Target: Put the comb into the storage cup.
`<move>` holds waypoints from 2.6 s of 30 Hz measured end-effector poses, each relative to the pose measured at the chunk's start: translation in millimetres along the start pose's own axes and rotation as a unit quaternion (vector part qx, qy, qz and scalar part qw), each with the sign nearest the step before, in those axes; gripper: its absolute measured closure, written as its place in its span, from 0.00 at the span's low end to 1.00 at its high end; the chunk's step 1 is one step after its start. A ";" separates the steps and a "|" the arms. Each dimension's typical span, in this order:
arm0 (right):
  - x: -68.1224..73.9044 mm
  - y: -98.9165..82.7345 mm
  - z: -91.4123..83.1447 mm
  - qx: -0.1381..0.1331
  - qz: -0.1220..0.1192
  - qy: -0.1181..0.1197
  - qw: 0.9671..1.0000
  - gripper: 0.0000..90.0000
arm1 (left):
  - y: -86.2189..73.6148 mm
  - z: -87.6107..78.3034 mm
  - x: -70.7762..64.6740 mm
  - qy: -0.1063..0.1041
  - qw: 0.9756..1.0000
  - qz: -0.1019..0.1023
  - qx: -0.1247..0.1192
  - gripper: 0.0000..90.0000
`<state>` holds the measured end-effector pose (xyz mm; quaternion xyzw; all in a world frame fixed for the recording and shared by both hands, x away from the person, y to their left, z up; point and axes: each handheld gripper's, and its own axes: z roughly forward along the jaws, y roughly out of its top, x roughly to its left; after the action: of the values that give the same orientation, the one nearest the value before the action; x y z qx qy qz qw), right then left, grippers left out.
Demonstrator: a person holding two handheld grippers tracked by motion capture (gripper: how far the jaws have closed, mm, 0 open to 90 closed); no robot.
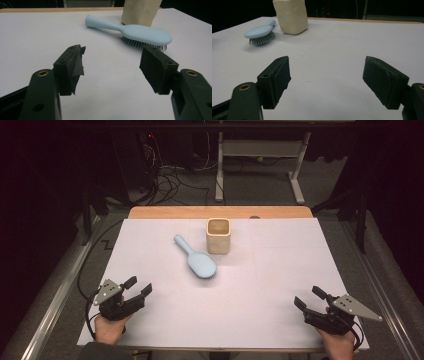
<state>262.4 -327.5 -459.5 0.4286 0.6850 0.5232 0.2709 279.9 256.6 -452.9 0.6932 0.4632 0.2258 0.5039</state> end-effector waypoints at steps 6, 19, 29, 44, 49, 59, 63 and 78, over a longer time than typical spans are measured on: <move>-0.2 -0.3 0.5 0.000 0.000 0.000 1.000 0.26 | 4.0 6.6 4.3 0.000 1.000 -0.016 -0.003 0.41; -0.3 -0.4 0.5 0.000 0.000 0.002 1.000 0.26 | 12.9 18.8 2.8 -0.006 1.000 -0.014 -0.004 0.41; -0.1 -0.5 0.7 0.001 -0.003 0.002 1.000 0.26 | 17.3 28.5 2.4 -0.005 1.000 -0.016 0.010 0.43; -0.2 -0.9 0.5 0.002 -0.003 0.001 1.000 0.26 | 23.4 39.8 3.3 0.000 1.000 -0.002 0.010 0.43; -0.6 -0.8 0.1 0.000 -0.002 0.001 1.000 0.26 | 30.1 46.1 2.9 0.002 1.000 0.005 0.006 0.43; -0.6 -0.9 0.3 0.001 -0.001 0.001 1.000 0.26 | 40.6 57.7 -0.1 -0.004 1.000 0.015 0.005 0.44; -0.6 -0.9 0.2 0.000 -0.001 0.001 1.000 0.26 | 41.9 62.8 -0.4 -0.003 1.000 0.019 0.010 0.44; -0.9 -0.9 0.6 0.003 0.001 0.002 1.000 0.26 | 50.1 80.3 -4.6 -0.009 0.999 0.030 0.020 0.43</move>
<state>263.1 -328.1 -460.6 0.4290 0.6869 0.5220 0.2678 361.1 210.2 -438.0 0.7188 0.4425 0.2253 0.4866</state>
